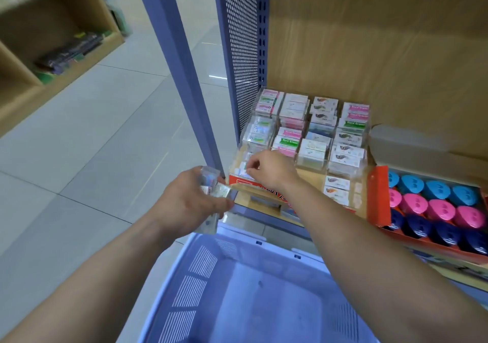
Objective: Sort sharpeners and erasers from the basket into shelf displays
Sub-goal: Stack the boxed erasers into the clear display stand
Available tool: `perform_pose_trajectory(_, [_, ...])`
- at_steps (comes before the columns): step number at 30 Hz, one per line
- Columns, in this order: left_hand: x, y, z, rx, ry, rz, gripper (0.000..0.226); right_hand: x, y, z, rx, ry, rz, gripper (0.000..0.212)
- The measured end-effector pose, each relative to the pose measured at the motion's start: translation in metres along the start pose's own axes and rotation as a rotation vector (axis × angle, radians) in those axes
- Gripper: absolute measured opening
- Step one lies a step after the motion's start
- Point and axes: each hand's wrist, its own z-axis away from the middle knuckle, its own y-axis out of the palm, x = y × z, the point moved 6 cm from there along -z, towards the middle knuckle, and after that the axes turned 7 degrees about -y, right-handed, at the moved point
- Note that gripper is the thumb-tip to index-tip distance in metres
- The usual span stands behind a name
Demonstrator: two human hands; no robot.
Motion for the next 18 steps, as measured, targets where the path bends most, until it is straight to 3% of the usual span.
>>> perform_pose_trajectory(3, [0.004, -0.003, 0.001, 0.001, -0.011, 0.004, 0.028, -0.001, 0.000, 0.003, 0.064, -0.017, -0.006, 0.021])
perform_pose_trajectory(5, [0.005, -0.002, 0.004, 0.005, -0.013, -0.010, 0.028, 0.002, -0.013, 0.012, -0.018, -0.010, -0.114, 0.020])
perform_pose_trajectory(8, [0.004, -0.001, 0.010, 0.011, -0.008, -0.039, 0.026, 0.033, -0.046, 0.044, -0.166, -0.053, -0.434, 0.017])
perform_pose_trajectory(11, [0.001, 0.002, 0.019, 0.018, 0.032, -0.114, 0.025, 0.079, -0.066, 0.081, -0.073, -0.143, -0.779, 0.016])
perform_pose_trajectory(14, [-0.003, 0.007, 0.032, 0.048, 0.092, -0.133, 0.024, 0.106, -0.070, 0.101, 0.020, -0.201, -0.802, 0.019])
perform_pose_trajectory(18, [-0.007, 0.010, 0.045, 0.047, 0.155, -0.100, 0.035, 0.104, -0.079, 0.113, -0.022, -0.173, -0.825, 0.019])
